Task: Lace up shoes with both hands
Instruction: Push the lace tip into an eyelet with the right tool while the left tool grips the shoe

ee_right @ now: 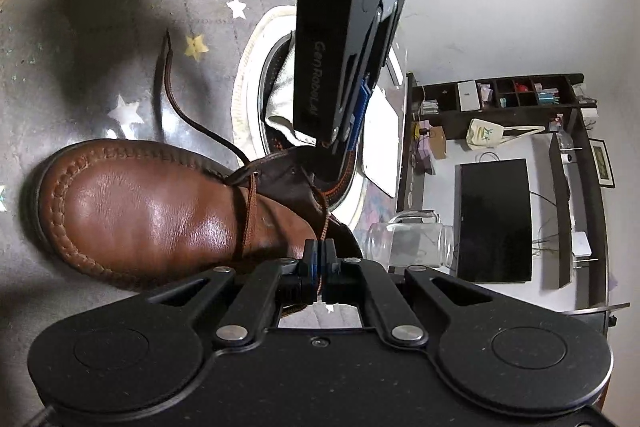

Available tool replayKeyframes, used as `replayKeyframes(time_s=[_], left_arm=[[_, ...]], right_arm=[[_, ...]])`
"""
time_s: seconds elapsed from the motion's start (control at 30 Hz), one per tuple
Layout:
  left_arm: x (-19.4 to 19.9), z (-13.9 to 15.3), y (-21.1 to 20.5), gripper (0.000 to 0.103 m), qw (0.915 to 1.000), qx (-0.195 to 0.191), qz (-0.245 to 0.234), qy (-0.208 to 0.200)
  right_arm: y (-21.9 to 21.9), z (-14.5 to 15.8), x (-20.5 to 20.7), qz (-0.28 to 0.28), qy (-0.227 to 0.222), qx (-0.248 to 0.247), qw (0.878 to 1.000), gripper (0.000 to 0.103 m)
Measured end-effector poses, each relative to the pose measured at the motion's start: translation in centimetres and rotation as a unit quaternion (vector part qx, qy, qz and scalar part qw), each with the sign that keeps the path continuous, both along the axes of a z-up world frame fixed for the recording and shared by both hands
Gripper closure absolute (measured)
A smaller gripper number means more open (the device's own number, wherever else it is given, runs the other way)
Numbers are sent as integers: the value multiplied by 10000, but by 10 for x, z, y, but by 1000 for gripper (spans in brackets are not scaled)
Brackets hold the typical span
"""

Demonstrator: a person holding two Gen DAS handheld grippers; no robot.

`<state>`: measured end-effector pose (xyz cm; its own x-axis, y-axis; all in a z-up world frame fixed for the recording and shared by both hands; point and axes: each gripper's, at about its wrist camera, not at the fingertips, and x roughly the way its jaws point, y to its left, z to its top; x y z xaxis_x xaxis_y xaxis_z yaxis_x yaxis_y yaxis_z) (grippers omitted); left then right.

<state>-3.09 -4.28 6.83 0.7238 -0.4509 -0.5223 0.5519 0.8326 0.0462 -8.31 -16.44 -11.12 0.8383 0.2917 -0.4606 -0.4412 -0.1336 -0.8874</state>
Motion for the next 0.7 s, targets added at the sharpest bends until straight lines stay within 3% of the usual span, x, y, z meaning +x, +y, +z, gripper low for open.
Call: replayKeyframes(time_s=[0.7], left_arm=[[-4,2,4,72,10000,3,-2,2]], right_arm=[[1,10,8,-26,-162,49,9999,102]])
